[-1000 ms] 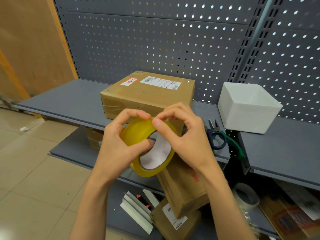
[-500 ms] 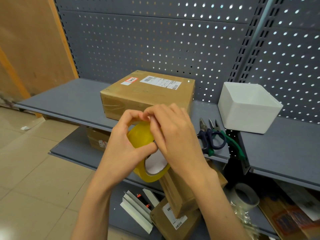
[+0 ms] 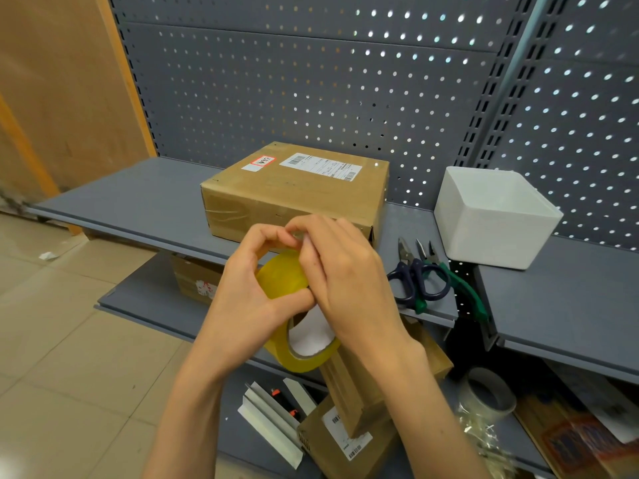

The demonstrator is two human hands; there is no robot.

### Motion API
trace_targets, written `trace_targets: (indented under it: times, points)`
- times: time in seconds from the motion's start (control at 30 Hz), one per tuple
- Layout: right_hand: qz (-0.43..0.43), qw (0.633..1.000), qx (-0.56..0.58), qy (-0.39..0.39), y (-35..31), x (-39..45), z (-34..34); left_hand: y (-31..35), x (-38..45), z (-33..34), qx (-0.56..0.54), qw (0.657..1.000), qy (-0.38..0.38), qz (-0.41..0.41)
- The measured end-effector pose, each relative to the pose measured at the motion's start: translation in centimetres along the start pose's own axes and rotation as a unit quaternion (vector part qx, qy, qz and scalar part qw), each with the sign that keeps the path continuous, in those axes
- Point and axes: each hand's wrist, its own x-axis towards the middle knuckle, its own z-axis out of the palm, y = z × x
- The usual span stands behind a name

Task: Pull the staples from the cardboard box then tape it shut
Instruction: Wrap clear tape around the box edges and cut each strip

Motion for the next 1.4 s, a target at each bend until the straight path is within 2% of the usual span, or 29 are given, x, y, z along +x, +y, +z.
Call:
trace_targets:
  times: [0.4,0.57,0.73,0.9,1.13,1.27,1.4]
  points:
    - [0.023,0.986,0.069,0.151,0.4,-0.1,1.2,0.3,-0.2,0.2,-0.017,1.000,-0.002,-0.005]
    - [0.058,0.989,0.073,0.113,0.3,-0.2,1.5,0.0,-0.2,0.0,-0.007,1.000,-0.004,-0.004]
    - [0.097,0.987,0.127,0.016,0.2,0.0,0.9,0.2,-0.3,-0.3,-0.002,1.000,-0.017,-0.001]
    - [0.134,0.972,0.194,-0.014,0.5,0.1,0.9,0.1,-0.1,-0.7,0.017,0.999,-0.028,0.012]
    - [0.159,0.958,0.223,0.087,0.6,-0.3,1.6,0.0,0.4,-1.8,0.022,0.995,-0.095,0.004]
    - [0.176,0.954,0.219,0.108,0.5,-0.5,2.1,0.0,0.5,-2.1,-0.002,0.993,-0.119,-0.011]
    - [0.257,0.908,0.259,0.208,1.7,-0.1,1.4,-0.6,0.2,-3.1,-0.057,0.988,-0.133,-0.057]
